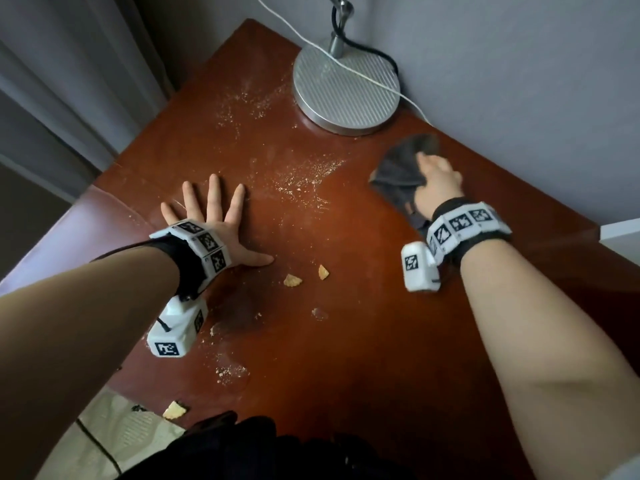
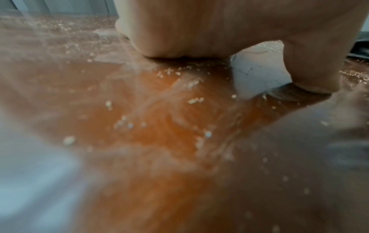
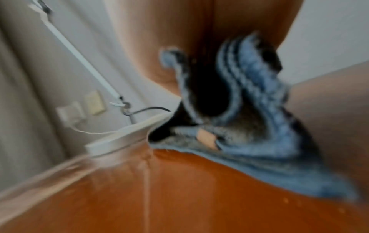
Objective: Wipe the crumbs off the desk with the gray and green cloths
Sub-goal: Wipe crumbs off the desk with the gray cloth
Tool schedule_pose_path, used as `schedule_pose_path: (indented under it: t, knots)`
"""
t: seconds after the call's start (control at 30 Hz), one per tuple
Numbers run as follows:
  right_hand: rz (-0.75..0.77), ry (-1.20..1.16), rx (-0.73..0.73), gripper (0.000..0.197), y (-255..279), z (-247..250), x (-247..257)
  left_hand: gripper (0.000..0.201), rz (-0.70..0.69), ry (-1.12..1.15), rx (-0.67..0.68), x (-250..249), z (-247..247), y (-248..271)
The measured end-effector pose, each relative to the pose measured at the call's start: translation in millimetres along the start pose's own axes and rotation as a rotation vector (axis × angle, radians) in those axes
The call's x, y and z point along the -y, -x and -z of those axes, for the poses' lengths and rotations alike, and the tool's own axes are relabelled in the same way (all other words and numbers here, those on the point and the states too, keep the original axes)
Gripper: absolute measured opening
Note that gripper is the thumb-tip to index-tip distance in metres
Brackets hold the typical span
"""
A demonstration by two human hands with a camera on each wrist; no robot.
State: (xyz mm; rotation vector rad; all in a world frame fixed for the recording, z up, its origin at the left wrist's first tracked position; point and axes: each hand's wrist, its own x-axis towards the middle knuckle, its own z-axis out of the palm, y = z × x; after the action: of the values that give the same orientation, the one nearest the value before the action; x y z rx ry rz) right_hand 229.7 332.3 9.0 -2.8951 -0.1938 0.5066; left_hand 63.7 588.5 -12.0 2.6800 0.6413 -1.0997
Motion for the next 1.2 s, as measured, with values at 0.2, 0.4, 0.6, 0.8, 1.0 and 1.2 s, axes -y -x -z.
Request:
schedule_pose_path:
  t: [0.2,0.4,0.6,0.8,1.0,1.2]
  knots:
    - [-0.155,0.102,0.06,0.064,-23.5,-13.8,27.7,0.13,0.001,0.002,0.004,0.3,-0.9,-2.0]
    - [0.031,0.11,0.084,0.062,-16.0,-29.0,79.2,0.13,0.011,-0.004,0.024,-1.0,0.5,-1.6]
    - [0.386,0.157,0.18,0.069,2.9,-39.5,94.2,0.13,0.007,0.007,0.032,-0.4,1.7,0.5]
    - [0.496,-0.043,0.225,0.069,1.8,-25.5,74.4,0.129,0.003,0.0,0.018,0.6,-0.3,-1.4]
    - [0.267,0.086,0.103,0.065,-5.0,-32.8,90.1,0.129,-0.006,-0.003,0.008,1.9,-2.1,-4.1]
    - [0.578,0.234,0.312,0.075,11.2,-35.4,108.8,0.13,-0.01,0.003,0.001,2.1,-2.2,-3.5]
